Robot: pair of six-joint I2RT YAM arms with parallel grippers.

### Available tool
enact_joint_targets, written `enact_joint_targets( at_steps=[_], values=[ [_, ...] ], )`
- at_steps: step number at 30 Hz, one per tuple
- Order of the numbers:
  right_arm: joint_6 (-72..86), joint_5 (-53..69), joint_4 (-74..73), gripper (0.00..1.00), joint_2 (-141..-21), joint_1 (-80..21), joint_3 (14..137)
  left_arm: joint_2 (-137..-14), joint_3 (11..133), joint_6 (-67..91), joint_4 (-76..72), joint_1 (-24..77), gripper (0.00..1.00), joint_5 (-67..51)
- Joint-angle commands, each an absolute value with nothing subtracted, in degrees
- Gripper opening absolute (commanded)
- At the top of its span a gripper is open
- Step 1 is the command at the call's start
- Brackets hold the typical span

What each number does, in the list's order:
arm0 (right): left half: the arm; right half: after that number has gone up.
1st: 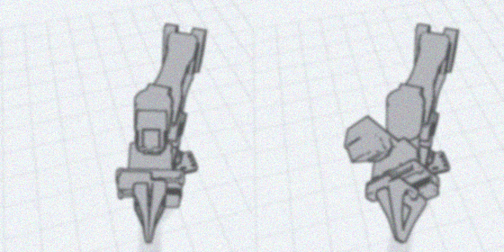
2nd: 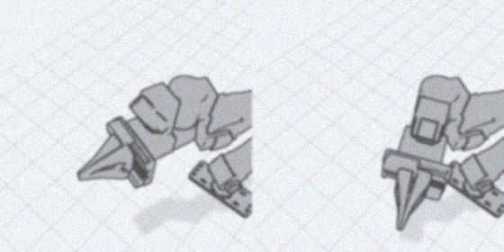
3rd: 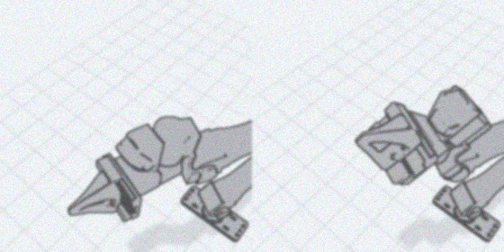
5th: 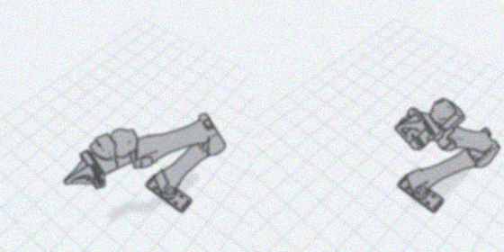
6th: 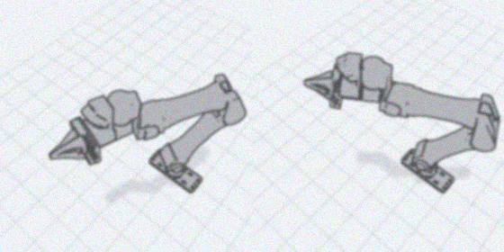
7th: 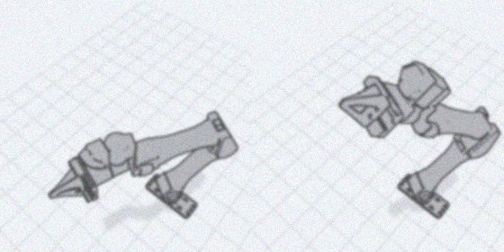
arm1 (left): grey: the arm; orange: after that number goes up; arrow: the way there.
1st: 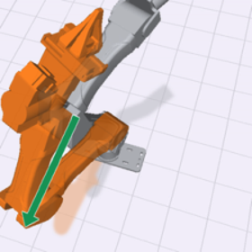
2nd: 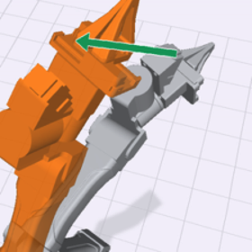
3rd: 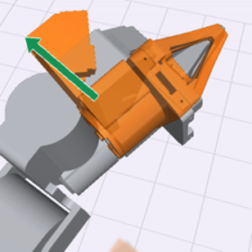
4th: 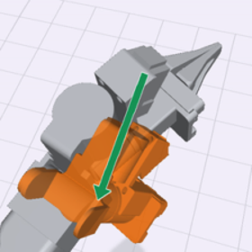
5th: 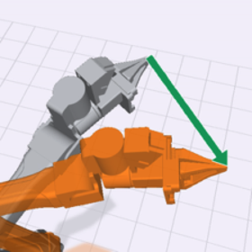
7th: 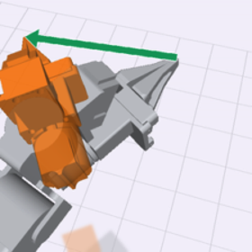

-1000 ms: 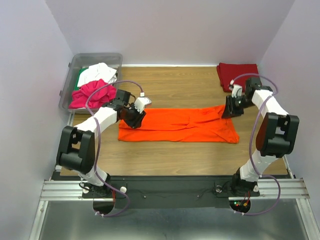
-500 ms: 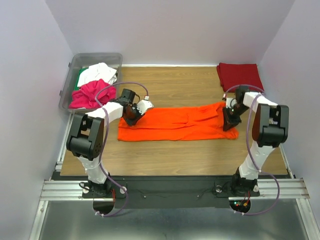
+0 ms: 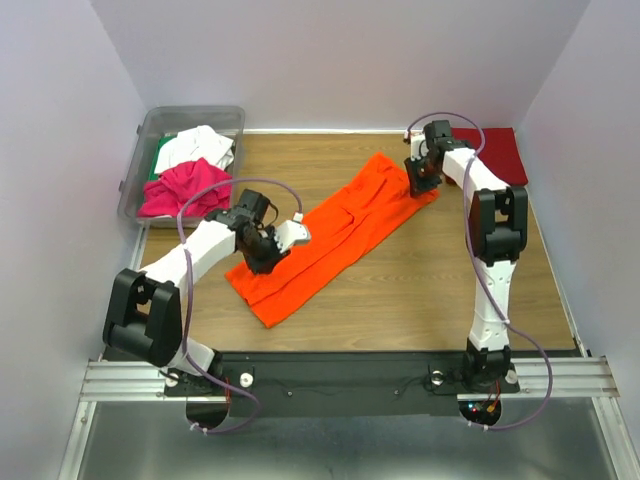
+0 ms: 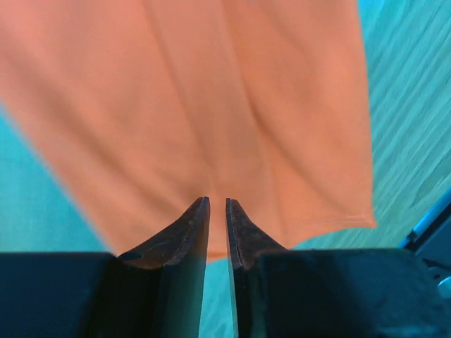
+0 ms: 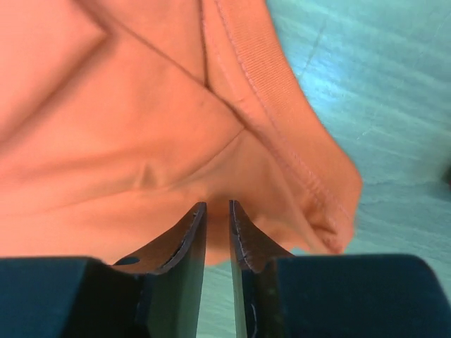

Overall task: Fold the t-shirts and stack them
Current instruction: Fold the tshirt

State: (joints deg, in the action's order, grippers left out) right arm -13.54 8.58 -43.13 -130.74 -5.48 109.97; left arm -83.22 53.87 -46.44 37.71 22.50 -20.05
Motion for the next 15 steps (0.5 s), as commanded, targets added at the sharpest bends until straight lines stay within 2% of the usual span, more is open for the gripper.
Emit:
enact_joint_targets(
  at_steps=[1, 7, 10, 15],
  values=[
    [-12.39, 6.58, -41.22, 0.26, -124.12, -4.57, 110.06, -81.91, 62.65, -43.42, 37.63, 21.80, 0.29, -23.55],
    [-8.63, 17.90, -41.66, 0.27, -114.89, -5.45, 100.03, -88.24, 66.88, -38.07, 31.48, 24.60, 0.38, -27.68],
    [-5.81, 25.54, -41.57, 0.25, -113.56, -6.59, 96.77, -91.92, 70.73, -33.07, 25.15, 27.94, 0.40, -27.60],
    [-2.74, 31.11, -41.48, 0.24, -113.99, -12.12, 95.80, -98.17, 74.27, -29.18, 24.52, 30.23, 0.45, -27.33]
  ],
)
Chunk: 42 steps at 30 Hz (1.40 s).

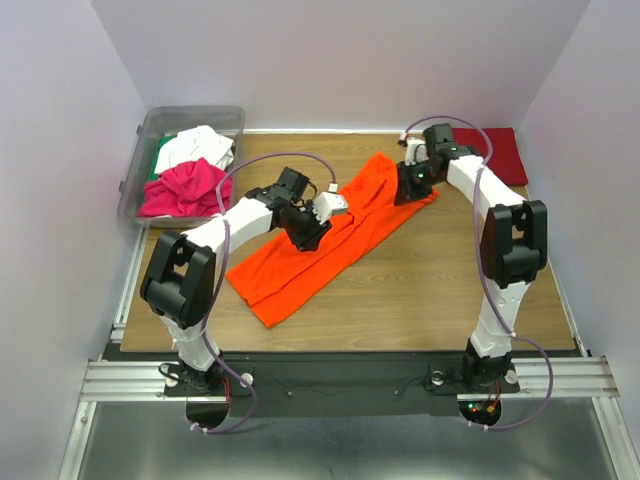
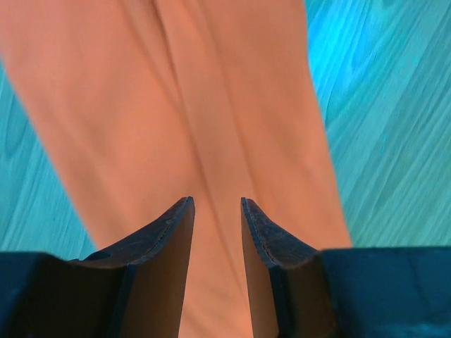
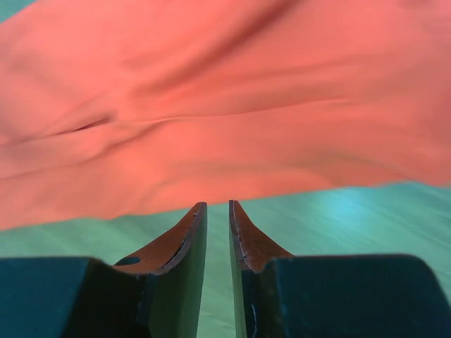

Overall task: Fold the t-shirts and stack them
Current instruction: Fold the tshirt

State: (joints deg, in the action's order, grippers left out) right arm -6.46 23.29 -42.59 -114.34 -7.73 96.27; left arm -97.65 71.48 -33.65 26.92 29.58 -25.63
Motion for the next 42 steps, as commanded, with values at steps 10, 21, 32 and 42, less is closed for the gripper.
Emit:
enact_joint_targets(
  at_steps=[10, 21, 32, 42],
  values=[
    [-0.26, 29.80, -40.52, 0.27, -120.31, -21.79, 96.68, -85.53, 58.90, -37.61, 31.55, 29.54, 0.46, -21.62],
    [2.46, 28.56, -40.61, 0.40, -124.36, -25.14, 99.31, -75.76, 50.28, -38.50, 34.19, 27.69, 0.48, -18.20],
    [4.04, 32.69, -40.78, 0.36, -129.37, -25.14, 105.38, -74.36, 49.48, -38.85, 34.10, 24.61, 0.48, -18.45],
    [5.18, 33.22, -40.43, 0.33, -135.52, -25.14, 111.97, -71.90, 48.08, -43.33, 38.84, 22.59, 0.48, -19.25]
  ],
)
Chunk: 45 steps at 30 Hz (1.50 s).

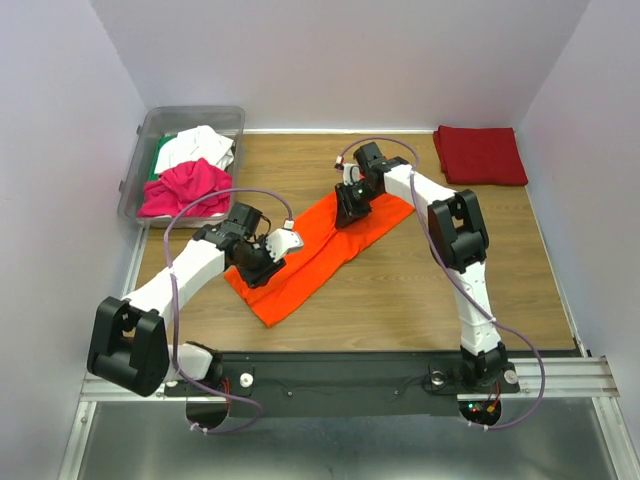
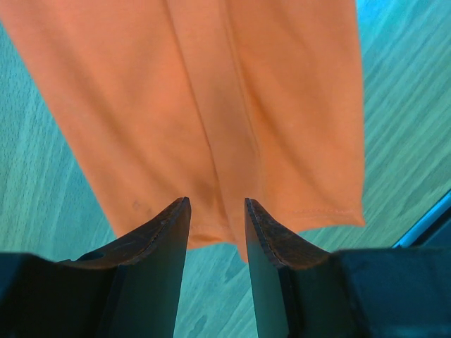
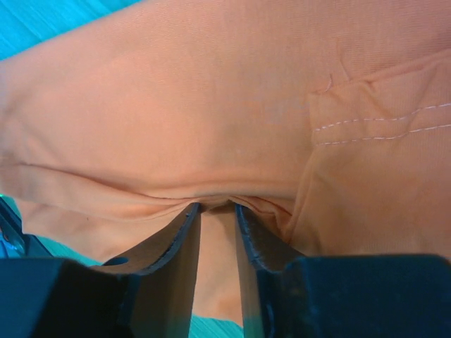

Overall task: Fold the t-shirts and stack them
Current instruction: Fold the tshirt

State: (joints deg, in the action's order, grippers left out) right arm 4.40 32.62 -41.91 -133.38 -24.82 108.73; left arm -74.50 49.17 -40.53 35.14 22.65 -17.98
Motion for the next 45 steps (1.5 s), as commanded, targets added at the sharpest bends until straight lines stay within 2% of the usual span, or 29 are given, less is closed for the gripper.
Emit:
enact_joint_targets(
  at_steps=[1, 9, 14, 19, 22, 25, 30, 37, 45],
  values=[
    [5.45, 33.05, -40.34, 0.31, -135.79, -25.14, 112.58, -71.81, 47.90, -43.68, 39.20, 22.59, 0.48, -19.34],
    [6.33, 33.13, -39.64, 0.28, -136.32, -25.14, 113.20, -74.35, 45.79, -44.91, 37.36, 22.59, 0.49, -15.74],
    [5.89, 34.19, -39.38, 0.34, -134.65, -25.14, 112.50, -77.25, 44.65, -44.47, 34.02, 22.50, 0.46, -12.75],
    [2.20, 30.77, -39.55, 0.41, -131.14, -25.14, 107.41, -80.33, 43.42, -44.91, 32.61, 19.26, 0.28, -12.22],
    [-0.25, 26.90, -39.55, 0.41, -127.89, -25.05, 103.99, -81.38, 43.42, -45.97, 32.70, 16.09, 0.14, -11.96],
    [-2.45, 24.44, -39.64, 0.41, -124.99, -25.14, 102.75, -82.53, 43.07, -46.14, 32.87, 14.86, 0.09, -11.43],
    [-3.43, 22.50, -39.64, 0.40, -121.12, -25.05, 101.43, -82.36, 43.77, -46.14, 34.19, 14.50, 0.09, -12.65],
    [-4.74, 13.89, -39.46, 0.31, -116.63, -24.09, 96.95, -77.70, 55.27, -45.53, 38.94, 14.68, 0.25, -22.05],
    [-1.58, 11.25, -38.76, 0.22, -119.97, -17.76, 96.86, -88.23, 69.51, -33.85, 32.53, 23.37, 0.28, -31.99]
  ],
)
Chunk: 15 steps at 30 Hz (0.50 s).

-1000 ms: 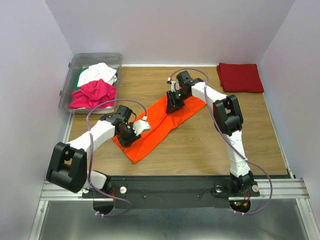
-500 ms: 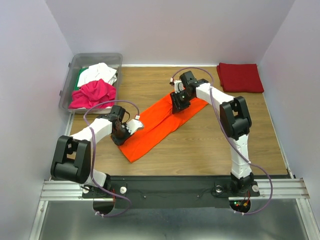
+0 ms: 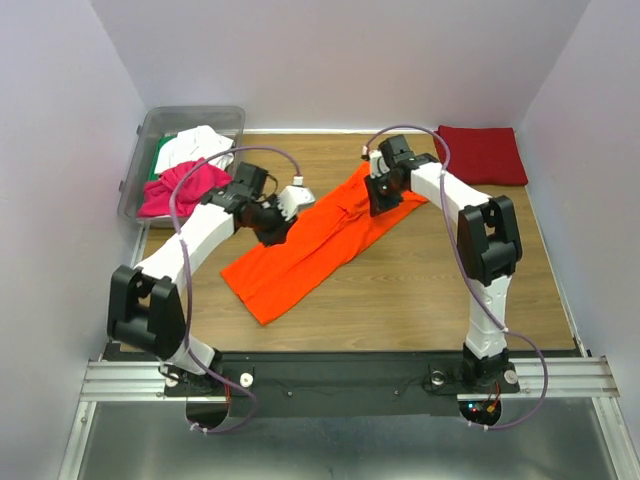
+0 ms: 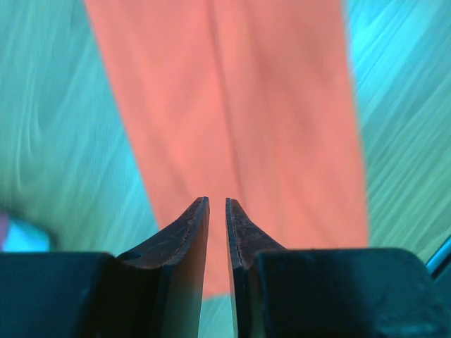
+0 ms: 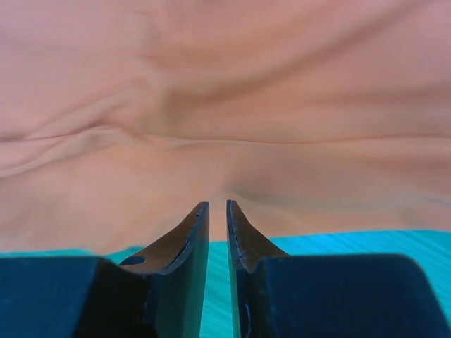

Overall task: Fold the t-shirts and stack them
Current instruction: Fold the tshirt

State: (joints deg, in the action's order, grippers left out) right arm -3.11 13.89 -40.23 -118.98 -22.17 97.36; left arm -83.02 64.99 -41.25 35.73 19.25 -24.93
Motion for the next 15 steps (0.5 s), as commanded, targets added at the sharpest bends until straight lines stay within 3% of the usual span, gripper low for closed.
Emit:
enact_joint_targets(
  at_steps=[1, 15],
  values=[
    [-1.41, 11.34, -38.76, 0.21, -119.97, -17.06, 96.77, -89.46, 70.48, -32.79, 31.56, 24.34, 0.30, -32.78],
    [-1.23, 10.72, -38.32, 0.21, -121.90, -14.06, 94.48, -109.85, 81.82, -21.01, 19.34, 30.41, 0.33, -34.81]
  ],
)
